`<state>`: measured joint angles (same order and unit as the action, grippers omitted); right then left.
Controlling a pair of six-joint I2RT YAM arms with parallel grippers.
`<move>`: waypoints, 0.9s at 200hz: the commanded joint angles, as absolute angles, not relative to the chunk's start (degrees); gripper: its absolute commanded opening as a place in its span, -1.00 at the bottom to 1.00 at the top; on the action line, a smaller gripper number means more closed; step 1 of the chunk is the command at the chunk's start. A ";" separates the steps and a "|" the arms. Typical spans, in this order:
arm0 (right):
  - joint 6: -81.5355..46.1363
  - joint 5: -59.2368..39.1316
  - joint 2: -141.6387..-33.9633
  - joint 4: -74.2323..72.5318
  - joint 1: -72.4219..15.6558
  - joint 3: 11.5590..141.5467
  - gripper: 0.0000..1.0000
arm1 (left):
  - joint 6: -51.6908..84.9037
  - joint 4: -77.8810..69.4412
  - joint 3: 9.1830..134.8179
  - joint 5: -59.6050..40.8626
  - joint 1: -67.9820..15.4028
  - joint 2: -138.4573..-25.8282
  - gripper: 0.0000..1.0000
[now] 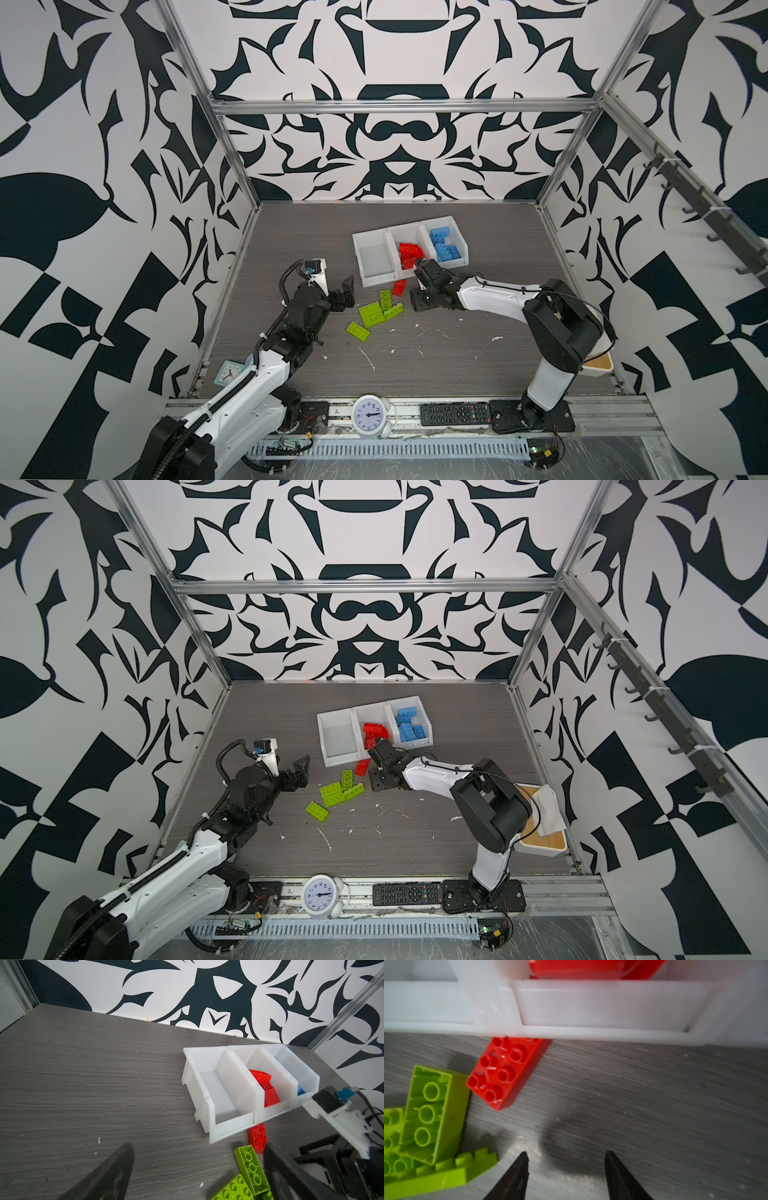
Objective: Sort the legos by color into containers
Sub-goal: 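Lower the right gripper onto the flat red brick and close on it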
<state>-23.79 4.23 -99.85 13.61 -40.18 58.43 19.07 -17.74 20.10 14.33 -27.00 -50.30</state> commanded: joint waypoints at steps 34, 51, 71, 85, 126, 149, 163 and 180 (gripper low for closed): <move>-23.57 3.04 -100.11 11.61 -40.60 63.32 0.25 | 19.18 -18.04 19.34 14.78 -26.89 -50.19 0.99; -23.56 2.31 -103.29 10.81 -41.24 66.71 0.25 | 19.17 -18.09 19.48 14.75 -26.88 -50.27 0.99; -24.65 0.86 -105.84 8.52 -41.57 68.85 0.25 | 19.16 -18.00 19.44 14.68 -26.86 -50.20 0.99; -25.69 -0.02 -106.95 6.37 -41.57 69.24 0.25 | 19.10 -17.88 19.45 14.86 -26.87 -49.97 0.99; -26.11 1.79 -111.14 6.76 -42.19 72.57 0.25 | 18.92 -17.68 19.27 15.25 -26.88 -49.47 0.99; -26.04 2.34 -112.27 7.51 -42.56 73.41 0.25 | 18.95 -17.68 19.23 15.46 -26.88 -49.26 0.99; -25.56 4.49 -112.72 9.88 -42.89 74.30 0.26 | 18.91 -17.76 19.19 15.48 -26.86 -49.30 0.99; -25.33 5.38 -112.25 10.42 -42.85 73.36 0.27 | 18.90 -17.75 19.28 15.39 -26.89 -49.31 0.99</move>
<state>-25.45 2.35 -113.60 8.43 -42.48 72.18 19.05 -17.72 20.10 14.59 -27.00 -50.02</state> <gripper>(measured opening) 0.630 0.994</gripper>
